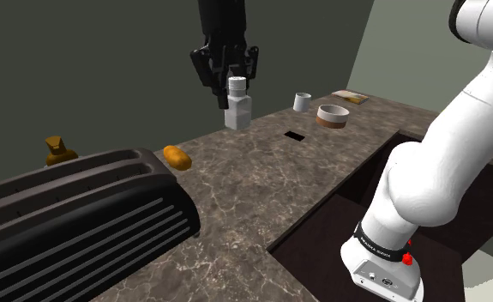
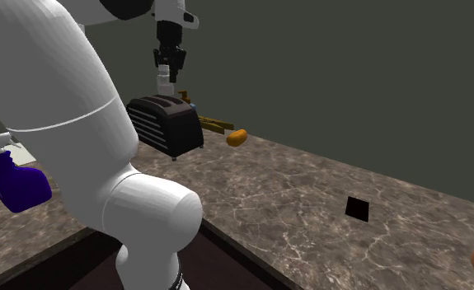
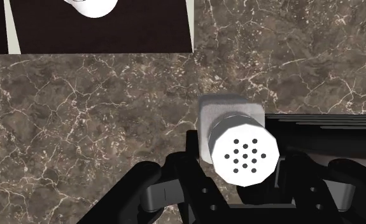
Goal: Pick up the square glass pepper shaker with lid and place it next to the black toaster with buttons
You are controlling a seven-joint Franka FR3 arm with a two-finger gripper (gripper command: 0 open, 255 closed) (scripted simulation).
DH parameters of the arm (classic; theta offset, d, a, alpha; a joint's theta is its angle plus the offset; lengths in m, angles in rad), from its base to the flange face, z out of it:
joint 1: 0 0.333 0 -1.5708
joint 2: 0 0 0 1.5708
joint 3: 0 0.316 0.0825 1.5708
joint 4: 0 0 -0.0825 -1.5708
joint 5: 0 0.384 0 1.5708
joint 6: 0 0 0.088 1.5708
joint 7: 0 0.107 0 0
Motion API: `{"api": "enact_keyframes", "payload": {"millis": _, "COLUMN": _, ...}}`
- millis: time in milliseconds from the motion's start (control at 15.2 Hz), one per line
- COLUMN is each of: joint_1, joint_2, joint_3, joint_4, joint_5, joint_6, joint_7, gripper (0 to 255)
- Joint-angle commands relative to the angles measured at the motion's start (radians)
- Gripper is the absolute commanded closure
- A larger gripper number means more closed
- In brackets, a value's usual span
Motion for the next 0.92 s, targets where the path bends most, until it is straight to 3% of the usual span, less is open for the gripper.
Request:
{"api": "enact_keyframes", "payload": {"millis": 0, "joint_1": 0.02, "joint_2": 0.027, "joint_3": 0.037, "joint_4": 0.025, "joint_5": 0.01, "joint_6": 0.01, "joint_7": 0.061, "gripper": 255}}
{"api": "enact_keyframes", "payload": {"millis": 726, "joint_1": 0.151, "joint_2": 0.28, "joint_3": 0.217, "joint_4": 0.282, "joint_5": -0.038, "joint_6": 0.036, "joint_7": 0.379, "gripper": 255}}
{"api": "enact_keyframes", "payload": {"millis": 858, "joint_1": 0.15, "joint_2": 0.268, "joint_3": 0.214, "joint_4": 0.241, "joint_5": -0.033, "joint_6": 0.065, "joint_7": 0.37, "gripper": 255}}
